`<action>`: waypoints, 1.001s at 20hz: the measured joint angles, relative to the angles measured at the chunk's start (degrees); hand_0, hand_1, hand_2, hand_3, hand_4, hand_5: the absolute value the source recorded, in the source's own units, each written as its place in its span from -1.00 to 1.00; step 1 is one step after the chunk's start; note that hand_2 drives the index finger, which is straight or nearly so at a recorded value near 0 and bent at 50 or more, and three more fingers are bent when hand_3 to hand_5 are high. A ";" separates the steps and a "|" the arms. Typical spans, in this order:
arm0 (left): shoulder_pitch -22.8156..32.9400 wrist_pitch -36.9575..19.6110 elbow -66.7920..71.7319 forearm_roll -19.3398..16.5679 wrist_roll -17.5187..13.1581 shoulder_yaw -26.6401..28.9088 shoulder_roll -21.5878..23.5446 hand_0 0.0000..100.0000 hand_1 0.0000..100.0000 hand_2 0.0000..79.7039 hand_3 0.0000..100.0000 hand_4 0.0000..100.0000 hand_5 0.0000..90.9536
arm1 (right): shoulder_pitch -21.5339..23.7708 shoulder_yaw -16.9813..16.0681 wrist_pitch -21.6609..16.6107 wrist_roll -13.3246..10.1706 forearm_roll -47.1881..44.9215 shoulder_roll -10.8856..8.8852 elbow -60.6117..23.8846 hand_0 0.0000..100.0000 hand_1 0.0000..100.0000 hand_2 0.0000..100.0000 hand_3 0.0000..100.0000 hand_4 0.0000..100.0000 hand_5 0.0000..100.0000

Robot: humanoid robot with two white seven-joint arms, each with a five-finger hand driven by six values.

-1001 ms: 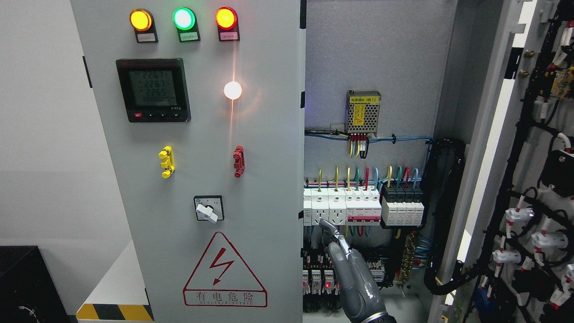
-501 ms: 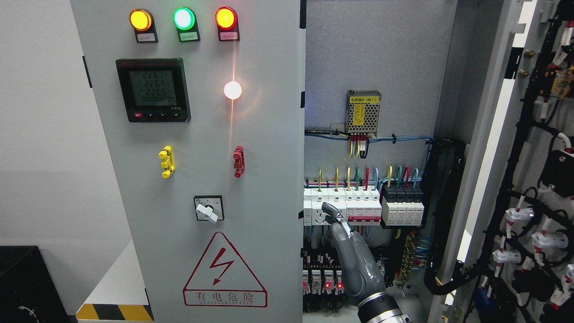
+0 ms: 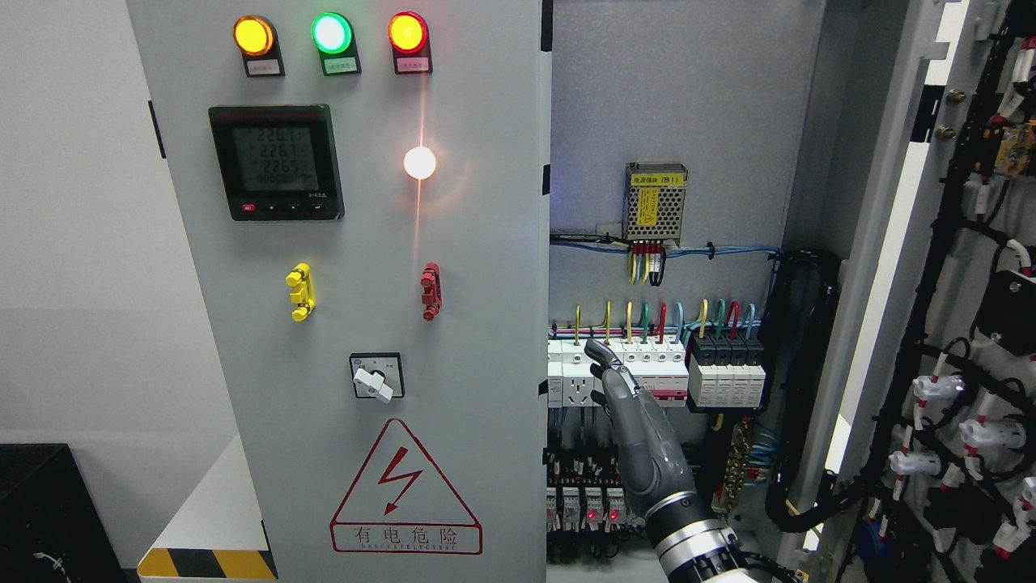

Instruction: Open door with both hands

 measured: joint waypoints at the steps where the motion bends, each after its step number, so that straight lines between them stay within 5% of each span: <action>1: 0.00 0.00 -0.02 0.00 0.00 0.01 0.02 -1.00 -1.00 -1.00 -1.00 -1.00 -1.00 | -0.36 -0.04 0.50 0.06 -0.16 0.01 0.37 -0.62 -1.00 -1.00 -1.00 -1.00 -1.00; 20: 0.00 0.01 -0.23 0.05 -0.02 0.02 0.37 -1.00 -1.00 -1.00 -1.00 -1.00 -1.00 | -4.52 -0.54 1.92 0.44 -7.31 -0.34 3.70 -0.62 -1.00 -1.00 -1.00 -1.00 -1.00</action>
